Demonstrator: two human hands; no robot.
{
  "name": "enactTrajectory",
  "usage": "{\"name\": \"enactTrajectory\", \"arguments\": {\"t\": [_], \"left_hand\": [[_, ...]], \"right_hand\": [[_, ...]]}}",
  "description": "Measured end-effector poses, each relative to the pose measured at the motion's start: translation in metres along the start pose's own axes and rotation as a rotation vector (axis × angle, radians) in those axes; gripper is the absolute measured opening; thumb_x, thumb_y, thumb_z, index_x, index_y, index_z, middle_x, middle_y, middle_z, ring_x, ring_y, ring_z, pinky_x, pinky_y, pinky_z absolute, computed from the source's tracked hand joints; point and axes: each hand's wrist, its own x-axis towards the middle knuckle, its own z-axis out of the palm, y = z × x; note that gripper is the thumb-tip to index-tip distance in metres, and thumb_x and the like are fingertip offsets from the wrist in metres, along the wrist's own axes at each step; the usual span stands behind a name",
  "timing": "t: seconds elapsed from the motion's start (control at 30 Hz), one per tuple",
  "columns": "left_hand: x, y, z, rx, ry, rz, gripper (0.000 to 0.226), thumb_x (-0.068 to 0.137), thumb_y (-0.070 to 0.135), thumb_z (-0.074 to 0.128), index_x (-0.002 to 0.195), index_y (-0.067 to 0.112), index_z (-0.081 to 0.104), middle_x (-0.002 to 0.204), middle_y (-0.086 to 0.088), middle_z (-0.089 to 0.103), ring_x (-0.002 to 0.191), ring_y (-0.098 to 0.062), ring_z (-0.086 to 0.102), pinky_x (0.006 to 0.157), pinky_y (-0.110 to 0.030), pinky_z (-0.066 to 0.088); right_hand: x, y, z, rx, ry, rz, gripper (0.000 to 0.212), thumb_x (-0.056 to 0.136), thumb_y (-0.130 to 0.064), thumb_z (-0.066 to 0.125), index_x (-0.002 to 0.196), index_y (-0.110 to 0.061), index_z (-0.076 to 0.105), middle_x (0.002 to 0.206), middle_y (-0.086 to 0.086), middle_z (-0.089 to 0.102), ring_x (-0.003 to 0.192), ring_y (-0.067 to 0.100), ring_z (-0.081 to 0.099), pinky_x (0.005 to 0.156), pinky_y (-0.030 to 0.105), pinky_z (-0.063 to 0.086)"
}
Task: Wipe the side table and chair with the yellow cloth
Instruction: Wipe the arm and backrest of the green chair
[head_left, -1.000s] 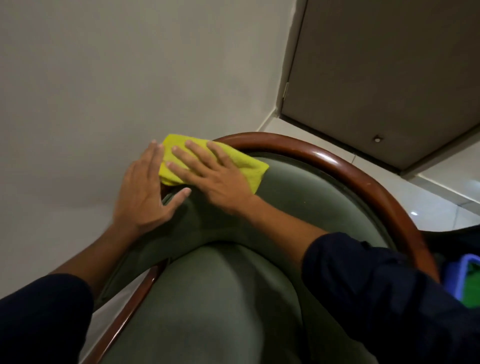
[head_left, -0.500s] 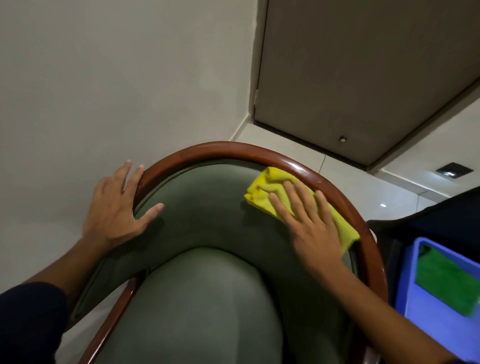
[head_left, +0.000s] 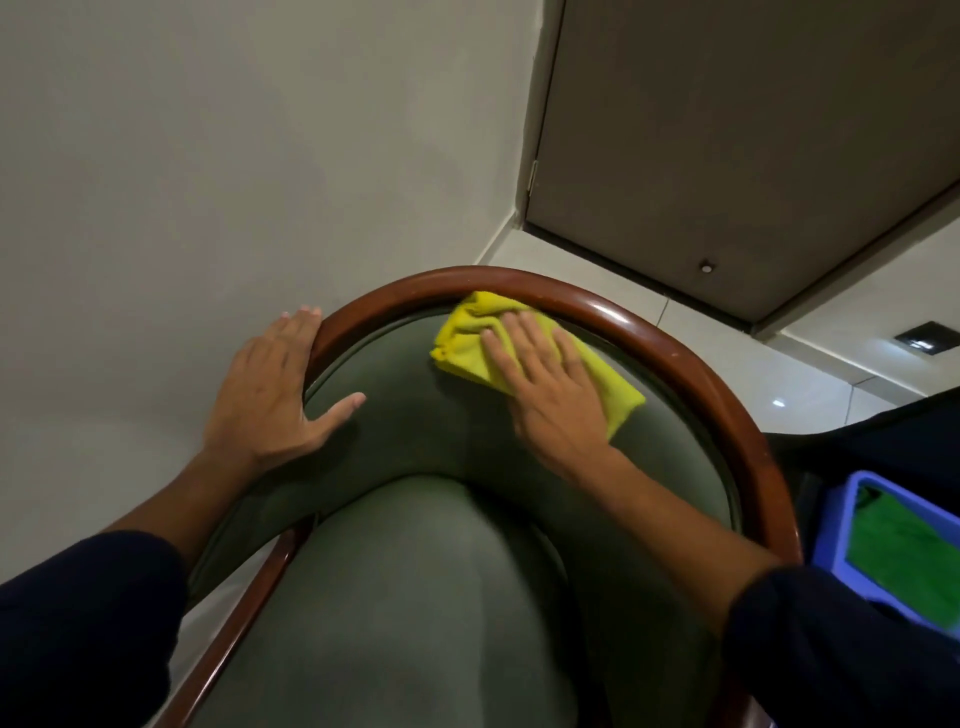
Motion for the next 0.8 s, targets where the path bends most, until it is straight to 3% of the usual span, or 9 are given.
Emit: {"name": "enactTrajectory", "arguments": {"t": [0.1, 0.23, 0.47, 0.53, 0.63, 0.7, 0.8], "left_hand": [[-0.002, -0.003, -0.003, 0.001, 0.015, -0.010, 0.102, 0.080, 0.079, 0.040, 0.156, 0.015, 0.015, 0.159, -0.014, 0.032, 0.148, -0.034, 0.030, 0.117, -0.054, 0.030], [-0.001, -0.006, 0.001, 0.013, 0.046, 0.004, 0.101, 0.081, 0.078, 0.041, 0.156, 0.016, 0.015, 0.158, -0.015, 0.034, 0.146, -0.035, 0.033, 0.116, -0.054, 0.032], [0.003, -0.007, 0.006, 0.096, 0.023, -0.022, 0.105, 0.079, 0.083, 0.035, 0.155, 0.013, 0.013, 0.154, -0.018, 0.036, 0.139, -0.038, 0.038, 0.114, -0.056, 0.029], [-0.004, 0.005, -0.001, 0.133, -0.002, -0.111, 0.103, 0.083, 0.082, 0.027, 0.156, 0.012, 0.011, 0.162, -0.017, 0.024, 0.149, -0.036, 0.024, 0.118, -0.056, 0.017], [-0.042, 0.048, -0.005, 0.169, -0.043, -0.174, 0.094, 0.089, 0.077, 0.012, 0.159, 0.014, 0.002, 0.168, -0.011, 0.000, 0.155, -0.028, 0.001, 0.120, -0.057, 0.005], [-0.091, 0.106, -0.001, 0.055, -0.010, -0.178, 0.084, 0.093, 0.068, 0.013, 0.158, 0.015, 0.014, 0.167, -0.011, 0.007, 0.155, -0.028, 0.006, 0.122, -0.056, 0.007], [-0.162, 0.207, 0.012, -0.282, -0.111, -0.325, 0.100, 0.083, 0.078, 0.004, 0.151, 0.013, 0.039, 0.163, -0.013, 0.027, 0.152, -0.029, 0.022, 0.124, -0.048, 0.015]], "right_hand": [[0.035, -0.031, 0.005, -0.027, 0.015, -0.213, 0.066, 0.093, -0.026, 0.053, 0.154, -0.020, 0.025, 0.162, 0.008, 0.027, 0.151, 0.026, 0.021, 0.123, 0.043, 0.008], [0.037, -0.012, 0.005, -0.139, -0.003, -0.288, 0.072, 0.091, -0.012, 0.044, 0.156, -0.022, 0.013, 0.165, 0.004, 0.018, 0.152, 0.023, 0.016, 0.123, 0.046, 0.015], [-0.089, 0.080, -0.033, -0.229, 0.007, -0.036, 0.066, 0.093, -0.009, 0.038, 0.155, -0.020, 0.020, 0.164, 0.004, 0.021, 0.151, 0.022, 0.020, 0.122, 0.050, 0.019], [-0.137, 0.097, -0.051, -0.117, -0.014, 0.083, 0.067, 0.094, -0.014, 0.047, 0.154, -0.026, 0.022, 0.164, 0.005, 0.020, 0.151, 0.026, 0.019, 0.119, 0.053, 0.024], [-0.196, 0.098, -0.066, 0.289, 0.004, 0.426, 0.077, 0.091, -0.019, 0.059, 0.154, -0.034, 0.018, 0.163, 0.010, 0.020, 0.149, 0.031, 0.024, 0.108, 0.053, 0.041], [-0.232, 0.078, -0.070, 0.523, -0.001, 0.551, 0.076, 0.093, -0.018, 0.058, 0.154, -0.037, 0.018, 0.164, 0.010, 0.013, 0.146, 0.034, 0.026, 0.102, 0.048, 0.047], [-0.275, 0.037, -0.074, 0.460, -0.055, 0.486, 0.065, 0.081, -0.012, 0.072, 0.140, -0.031, 0.052, 0.161, 0.020, 0.020, 0.139, 0.045, 0.035, 0.097, 0.049, 0.050]]}}
